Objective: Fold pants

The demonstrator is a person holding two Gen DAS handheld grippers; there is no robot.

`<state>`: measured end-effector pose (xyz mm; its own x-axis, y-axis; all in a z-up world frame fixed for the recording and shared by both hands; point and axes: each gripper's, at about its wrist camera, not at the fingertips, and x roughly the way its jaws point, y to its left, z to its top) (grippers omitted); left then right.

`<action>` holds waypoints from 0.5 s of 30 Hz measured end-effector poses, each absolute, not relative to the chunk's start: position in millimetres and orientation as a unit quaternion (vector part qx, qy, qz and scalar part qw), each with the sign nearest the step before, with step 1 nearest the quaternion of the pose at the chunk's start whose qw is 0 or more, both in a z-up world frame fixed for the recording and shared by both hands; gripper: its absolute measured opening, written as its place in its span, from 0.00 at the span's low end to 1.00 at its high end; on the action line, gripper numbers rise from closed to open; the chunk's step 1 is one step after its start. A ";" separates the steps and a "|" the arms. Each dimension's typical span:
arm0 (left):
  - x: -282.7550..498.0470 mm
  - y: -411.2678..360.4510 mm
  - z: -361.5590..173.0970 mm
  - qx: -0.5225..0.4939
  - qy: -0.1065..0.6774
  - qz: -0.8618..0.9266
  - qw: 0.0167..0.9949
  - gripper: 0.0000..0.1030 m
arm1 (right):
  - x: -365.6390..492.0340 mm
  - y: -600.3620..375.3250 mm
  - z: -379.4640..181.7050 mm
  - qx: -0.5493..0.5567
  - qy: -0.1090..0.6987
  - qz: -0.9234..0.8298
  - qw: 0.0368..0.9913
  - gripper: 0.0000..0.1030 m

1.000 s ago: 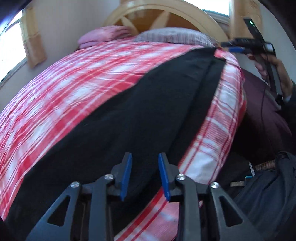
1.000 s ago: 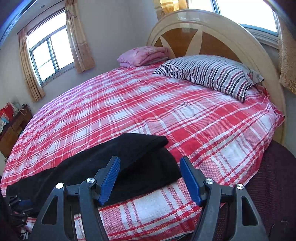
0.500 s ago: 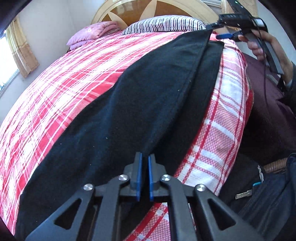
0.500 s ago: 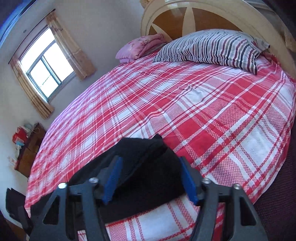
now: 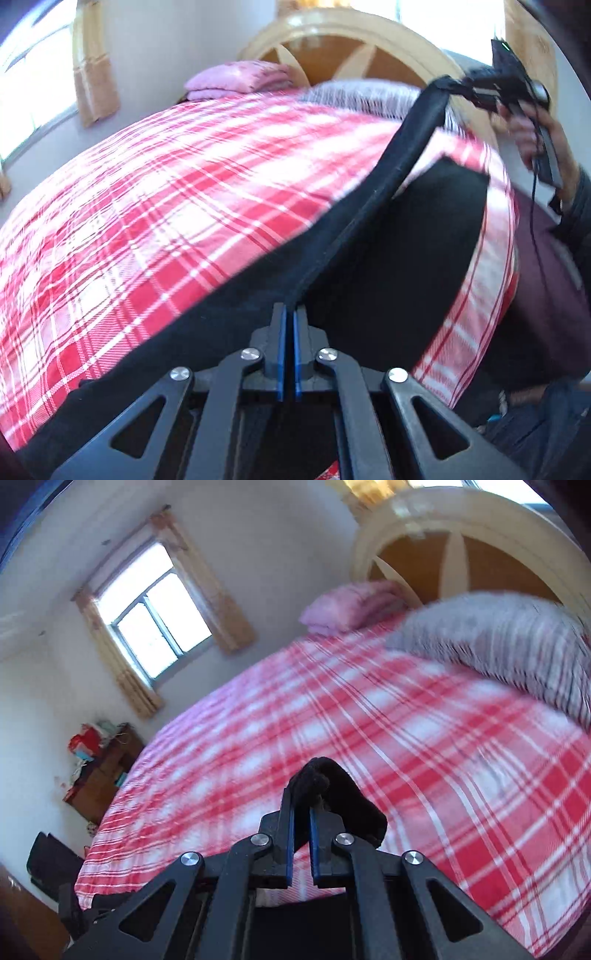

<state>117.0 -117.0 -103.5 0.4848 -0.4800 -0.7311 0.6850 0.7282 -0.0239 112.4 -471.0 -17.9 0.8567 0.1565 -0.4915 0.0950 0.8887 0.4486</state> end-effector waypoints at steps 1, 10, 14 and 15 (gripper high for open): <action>119.1 -111.5 -100.3 0.125 0.372 -0.344 0.853 0.04 | 108.3 -467.2 -11.6 0.231 0.253 0.030 0.939 0.06; 76.5 -126.7 -130.8 0.168 0.386 -0.408 0.810 0.04 | 40.4 -494.7 -96.8 0.235 0.339 -0.061 0.909 0.06; 67.2 -140.5 -155.8 0.213 0.396 -0.400 0.798 0.04 | 20.4 -506.6 -130.2 0.265 0.368 -0.055 0.890 0.07; 68.2 -141.1 -158.0 0.213 0.399 -0.399 0.798 0.04 | 18.0 -508.6 -130.6 0.269 0.365 -0.051 0.890 0.08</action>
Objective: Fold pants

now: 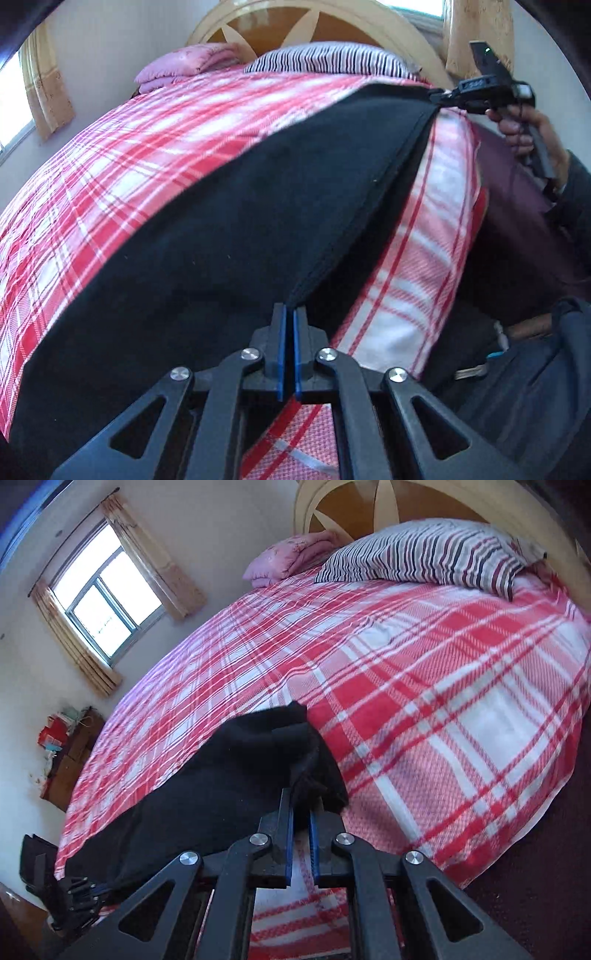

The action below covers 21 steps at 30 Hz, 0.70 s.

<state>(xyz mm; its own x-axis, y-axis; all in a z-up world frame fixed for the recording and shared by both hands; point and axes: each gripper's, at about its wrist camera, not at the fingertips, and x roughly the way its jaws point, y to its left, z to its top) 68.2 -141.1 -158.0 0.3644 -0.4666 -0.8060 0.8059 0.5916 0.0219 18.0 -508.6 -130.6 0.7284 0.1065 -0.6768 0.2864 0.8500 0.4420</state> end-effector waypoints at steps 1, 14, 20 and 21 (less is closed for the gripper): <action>69.6 -141.5 -158.5 0.209 0.401 -0.399 0.798 0.04 | 16.9 -510.4 -128.0 0.270 0.362 -0.051 0.891 0.10; 57.2 -139.7 -158.9 0.215 0.392 -0.421 0.789 0.04 | 21.5 -515.0 -97.6 0.260 0.334 -0.093 0.901 0.40; 50.9 -137.7 -162.1 0.218 0.393 -0.434 0.781 0.04 | 25.4 -493.9 -118.4 0.199 0.403 -0.111 0.886 0.12; 50.3 -137.6 -163.1 0.219 0.394 -0.435 0.780 0.04 | 22.3 -494.5 -118.1 0.195 0.403 -0.113 0.887 0.12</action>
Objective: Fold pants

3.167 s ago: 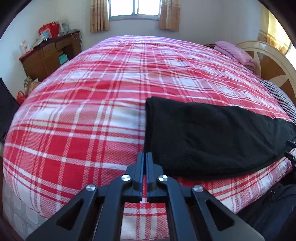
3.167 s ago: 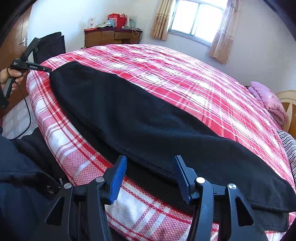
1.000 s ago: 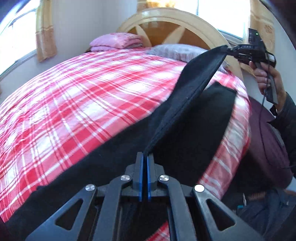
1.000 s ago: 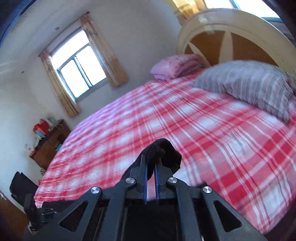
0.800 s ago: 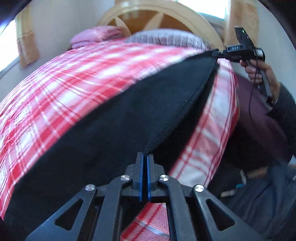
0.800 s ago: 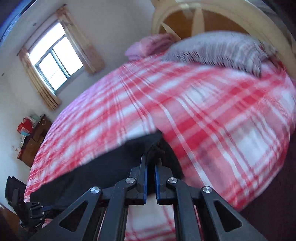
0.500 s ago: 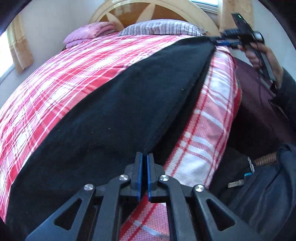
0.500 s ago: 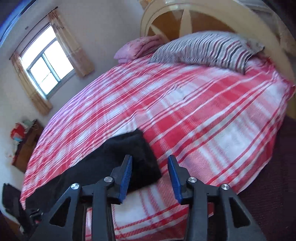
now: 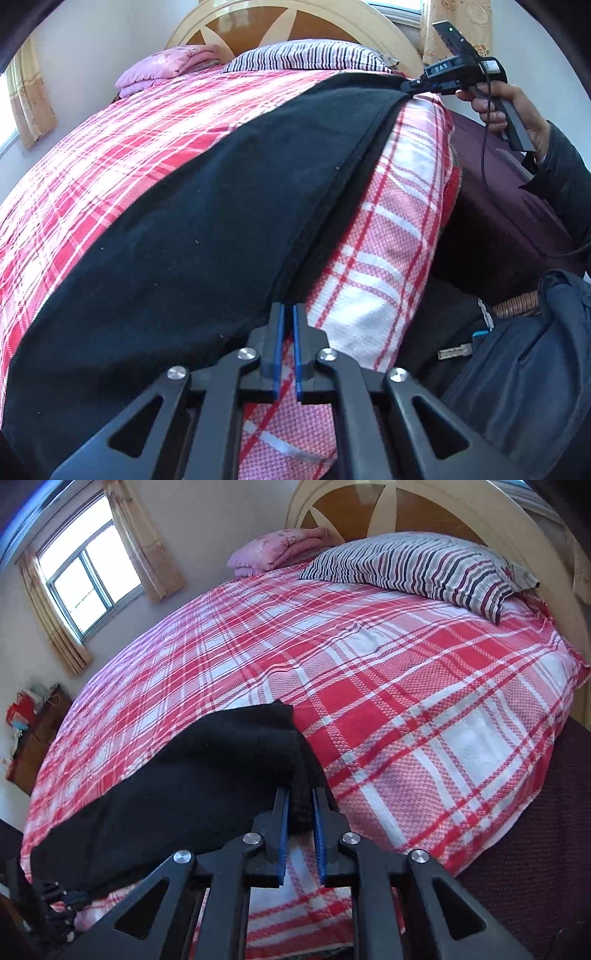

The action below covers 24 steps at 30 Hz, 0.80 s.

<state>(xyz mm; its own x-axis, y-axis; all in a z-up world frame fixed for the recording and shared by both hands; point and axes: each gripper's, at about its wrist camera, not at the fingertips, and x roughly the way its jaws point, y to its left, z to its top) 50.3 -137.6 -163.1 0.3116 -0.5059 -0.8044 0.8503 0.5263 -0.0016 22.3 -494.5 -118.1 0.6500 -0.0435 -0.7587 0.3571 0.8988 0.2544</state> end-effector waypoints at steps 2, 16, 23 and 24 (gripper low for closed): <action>50.9 -135.9 -163.7 0.213 0.396 -0.436 0.779 0.04 | 19.1 -493.5 -113.4 0.191 0.401 -0.117 0.888 0.12; 69.7 -85.7 -135.6 0.131 0.386 -0.403 0.819 0.04 | 54.3 -448.5 -67.6 0.174 0.340 -0.026 0.924 0.50; 63.3 -90.4 -168.2 0.154 0.412 -0.407 0.801 0.04 | 79.6 -484.5 -111.7 0.219 0.393 -0.093 0.888 0.50; 62.6 -90.2 -167.9 0.152 0.413 -0.410 0.799 0.04 | 73.8 -492.4 -107.8 0.228 0.376 -0.106 0.892 0.50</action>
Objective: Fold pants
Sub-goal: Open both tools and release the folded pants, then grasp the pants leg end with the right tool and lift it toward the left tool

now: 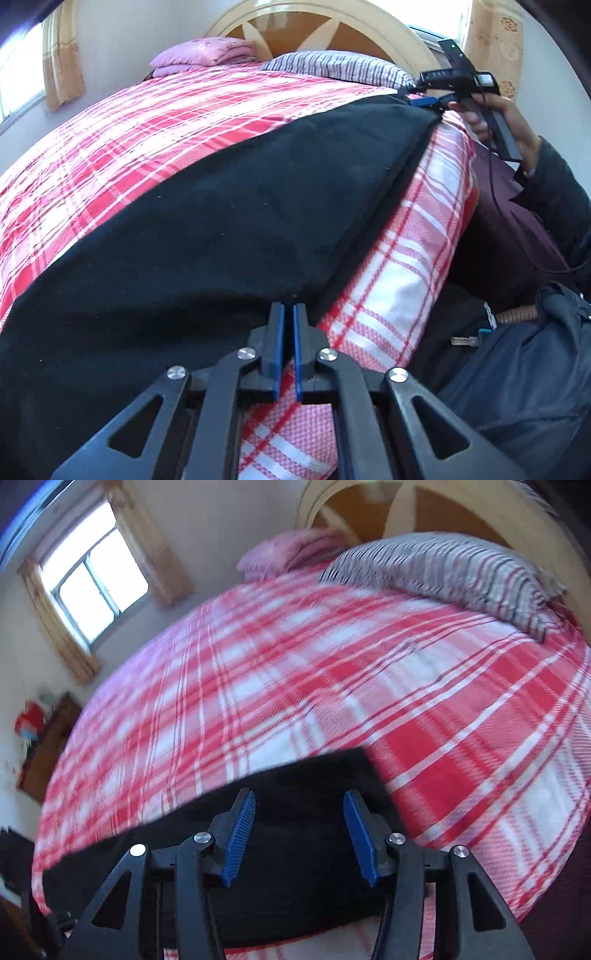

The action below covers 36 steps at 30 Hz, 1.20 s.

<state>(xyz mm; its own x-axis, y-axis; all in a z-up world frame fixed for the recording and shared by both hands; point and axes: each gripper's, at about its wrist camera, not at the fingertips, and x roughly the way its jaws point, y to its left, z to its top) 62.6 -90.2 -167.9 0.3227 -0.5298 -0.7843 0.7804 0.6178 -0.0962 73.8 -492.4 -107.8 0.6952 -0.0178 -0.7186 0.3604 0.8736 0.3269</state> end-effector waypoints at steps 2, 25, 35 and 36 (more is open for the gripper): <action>66.1 -90.9 -167.6 0.146 0.418 -0.412 0.796 0.04 | 63.8 -511.0 -100.0 0.254 0.344 -0.128 0.895 0.50; 84.0 74.5 -135.7 0.130 0.389 -0.204 0.889 0.28 | 147.2 -333.0 -42.5 0.088 0.385 0.035 0.918 0.51; 68.1 135.7 -175.0 0.053 0.443 -0.187 0.875 0.28 | 226.8 -102.6 -117.0 0.034 0.494 0.245 0.834 0.51; 66.5 134.4 -175.3 0.059 0.441 -0.187 0.876 0.28 | 231.1 -84.2 -123.2 0.028 0.498 0.251 0.830 0.51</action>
